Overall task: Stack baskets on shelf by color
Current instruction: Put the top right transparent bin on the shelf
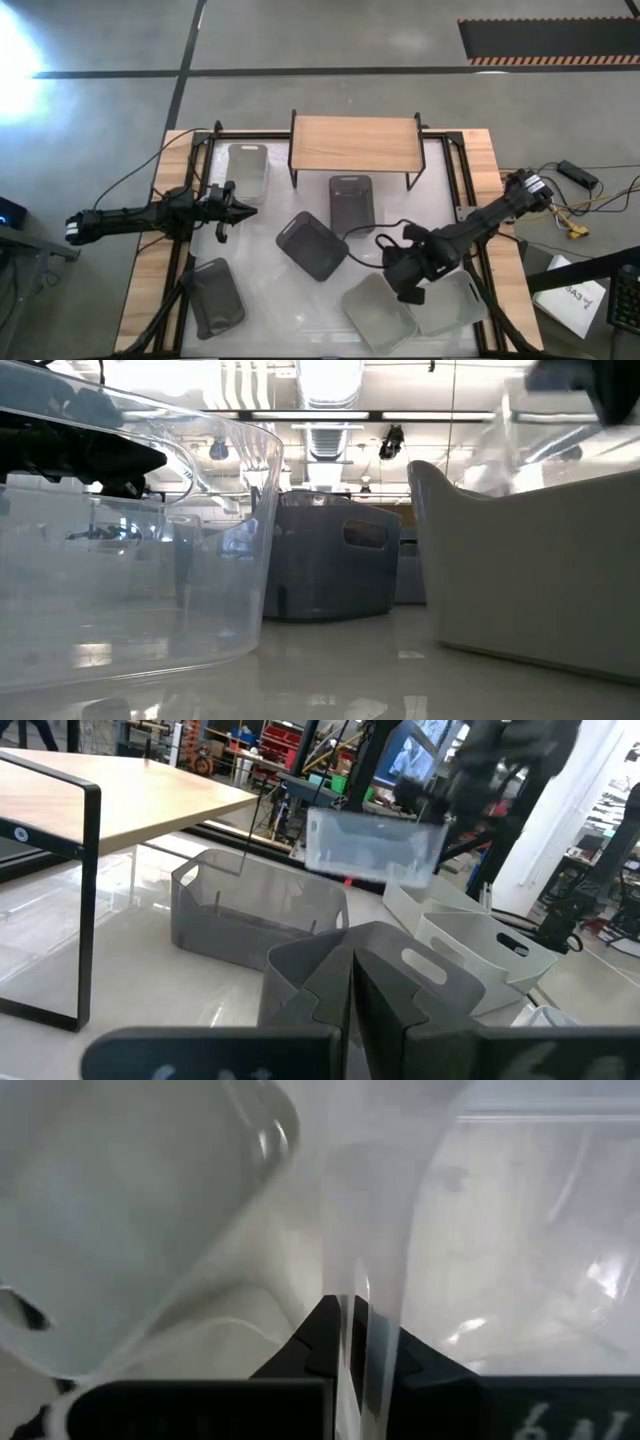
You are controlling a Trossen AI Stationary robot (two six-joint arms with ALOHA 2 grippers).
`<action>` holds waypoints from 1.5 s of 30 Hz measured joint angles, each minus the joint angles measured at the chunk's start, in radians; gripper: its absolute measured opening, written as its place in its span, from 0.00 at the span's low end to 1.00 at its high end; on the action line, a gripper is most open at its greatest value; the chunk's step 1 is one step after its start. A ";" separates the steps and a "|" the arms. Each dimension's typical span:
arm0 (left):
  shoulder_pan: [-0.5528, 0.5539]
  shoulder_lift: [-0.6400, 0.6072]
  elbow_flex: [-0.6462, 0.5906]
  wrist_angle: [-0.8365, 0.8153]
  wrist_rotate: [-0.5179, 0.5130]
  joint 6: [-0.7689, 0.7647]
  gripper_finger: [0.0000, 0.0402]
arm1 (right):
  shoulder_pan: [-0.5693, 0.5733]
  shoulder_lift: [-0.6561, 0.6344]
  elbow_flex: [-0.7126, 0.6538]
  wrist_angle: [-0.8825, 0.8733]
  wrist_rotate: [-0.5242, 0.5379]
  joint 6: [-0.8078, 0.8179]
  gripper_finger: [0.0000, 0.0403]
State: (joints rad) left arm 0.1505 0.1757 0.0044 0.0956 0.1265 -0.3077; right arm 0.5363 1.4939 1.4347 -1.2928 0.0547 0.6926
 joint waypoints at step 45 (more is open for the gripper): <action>0.000 0.000 0.000 0.000 0.000 0.000 0.00 | -0.921 -0.002 0.166 -0.165 0.129 -0.995 0.13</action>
State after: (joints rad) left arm 0.1507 0.1761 0.0044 0.0956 0.1265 -0.3077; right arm -0.3851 1.4921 1.6009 -1.4579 0.1841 -0.3019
